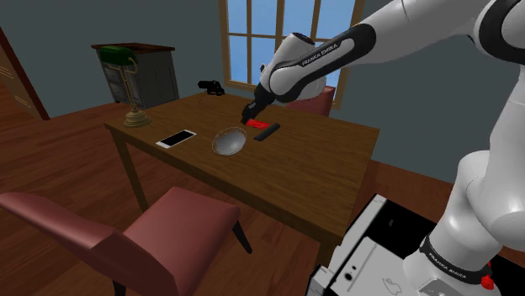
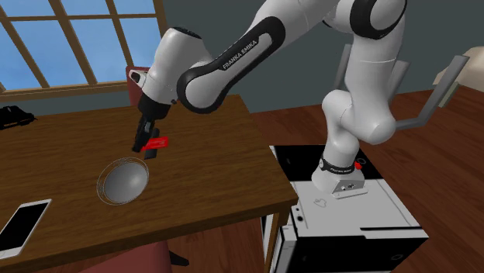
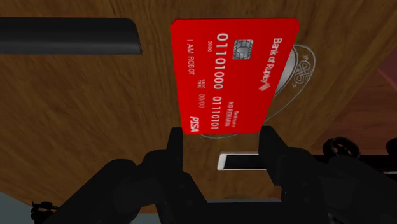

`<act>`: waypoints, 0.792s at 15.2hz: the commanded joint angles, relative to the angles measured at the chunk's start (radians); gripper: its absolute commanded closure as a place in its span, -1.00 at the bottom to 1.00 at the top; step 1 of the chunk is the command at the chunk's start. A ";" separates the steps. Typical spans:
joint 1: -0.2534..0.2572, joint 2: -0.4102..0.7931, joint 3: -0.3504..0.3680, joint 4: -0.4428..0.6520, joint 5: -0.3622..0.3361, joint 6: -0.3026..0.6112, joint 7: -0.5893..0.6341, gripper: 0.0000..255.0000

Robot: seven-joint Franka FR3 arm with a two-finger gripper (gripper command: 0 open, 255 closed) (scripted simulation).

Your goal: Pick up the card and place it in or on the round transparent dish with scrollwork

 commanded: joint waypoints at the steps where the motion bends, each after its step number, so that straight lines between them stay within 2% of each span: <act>1: 0.008 0.071 0.005 0.092 -0.005 -0.021 0.026 1.00; 6: 0.021 0.251 0.010 0.353 -0.014 -0.102 0.079 1.00; 7: 0.022 0.267 0.011 0.377 -0.015 -0.111 0.083 1.00; 12: 0.016 0.294 0.021 0.348 0.000 -0.055 0.069 1.00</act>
